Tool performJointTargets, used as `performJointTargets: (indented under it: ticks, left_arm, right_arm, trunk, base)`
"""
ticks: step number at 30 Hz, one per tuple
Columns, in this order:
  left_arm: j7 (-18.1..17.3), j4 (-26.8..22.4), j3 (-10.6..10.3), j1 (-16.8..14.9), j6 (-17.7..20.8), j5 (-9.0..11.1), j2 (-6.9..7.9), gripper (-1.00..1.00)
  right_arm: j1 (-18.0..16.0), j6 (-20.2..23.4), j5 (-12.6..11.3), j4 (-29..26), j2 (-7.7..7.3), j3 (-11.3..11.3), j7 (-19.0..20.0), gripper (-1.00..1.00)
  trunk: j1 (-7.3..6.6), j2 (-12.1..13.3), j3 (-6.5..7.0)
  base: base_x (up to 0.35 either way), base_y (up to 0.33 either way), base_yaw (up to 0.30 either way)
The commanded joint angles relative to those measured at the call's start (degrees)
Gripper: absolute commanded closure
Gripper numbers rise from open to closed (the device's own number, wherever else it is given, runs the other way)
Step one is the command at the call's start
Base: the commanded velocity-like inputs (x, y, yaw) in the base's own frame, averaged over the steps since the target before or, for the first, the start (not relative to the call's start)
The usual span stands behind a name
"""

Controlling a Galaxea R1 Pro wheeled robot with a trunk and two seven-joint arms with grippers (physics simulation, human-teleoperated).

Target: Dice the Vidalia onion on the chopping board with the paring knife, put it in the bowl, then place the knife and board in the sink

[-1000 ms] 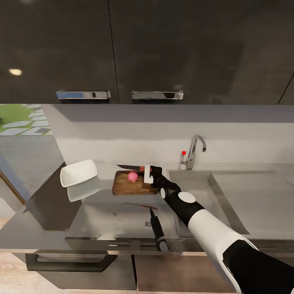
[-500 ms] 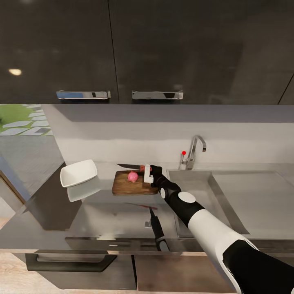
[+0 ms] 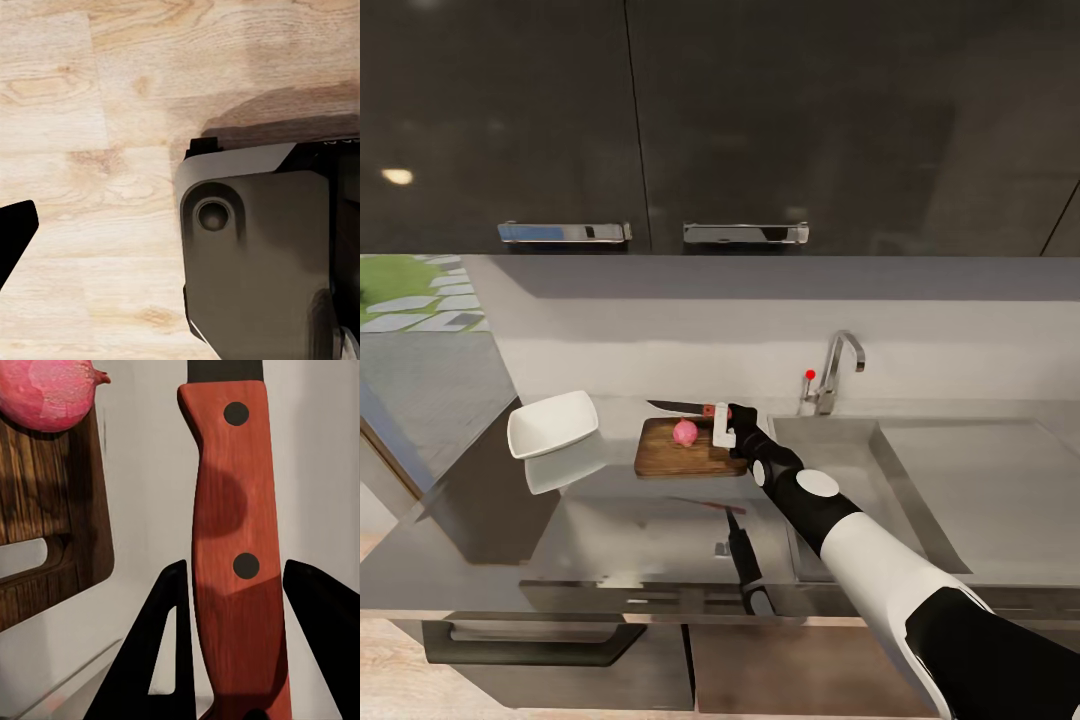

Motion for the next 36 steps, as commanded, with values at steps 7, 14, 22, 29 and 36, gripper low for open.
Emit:
performJointTargets:
  ticks: [7, 14, 22, 29, 36]
  left_arm:
    - [0.1, 0.1, -0.5, -0.1, 0.0, 0.5, -0.04, -1.0]
    - [0.1, 0.1, -0.5, -0.1, 0.0, 0.5, -0.04, -1.0]
    - [0.1, 0.1, -0.5, -0.1, 0.0, 0.5, 0.04, -1.0]
    - [0.1, 0.1, -0.5, -0.1, 0.0, 0.5, 0.05, -1.0]
    - [0.1, 0.1, -0.5, -0.1, 0.0, 0.5, 0.05, -1.0]
  right_arm:
    - [0.0, 0.4, 0.5, -0.2, 0.04, 0.1, -0.3, 1.0]
    - [0.0, 0.4, 0.6, -0.4, 0.06, 0.1, -1.2, 1.0]
    - [0.0, 0.4, 0.6, -0.4, 0.06, 0.1, -1.3, 1.0]
    - [0.0, 0.4, 0.6, -0.4, 0.15, 0.1, -1.3, 1.0]
    - [0.0, 0.4, 0.5, -0.6, 0.21, 0.0, -1.4, 1.0]
  trunk:
    - [0.03, -0.1, -0.12]
    - [0.03, -0.1, -0.12]
    - [0.03, -0.1, -0.12]
    - [0.03, -0.1, -0.12]
    - [0.03, -0.1, -0.12]
  base:
    - [0.0, 0.0, 0.0]
    - [0.0, 0.0, 0.0]
    - [0.0, 0.0, 0.0]
    - [0.0, 0.0, 0.0]
    - [0.0, 0.0, 0.0]
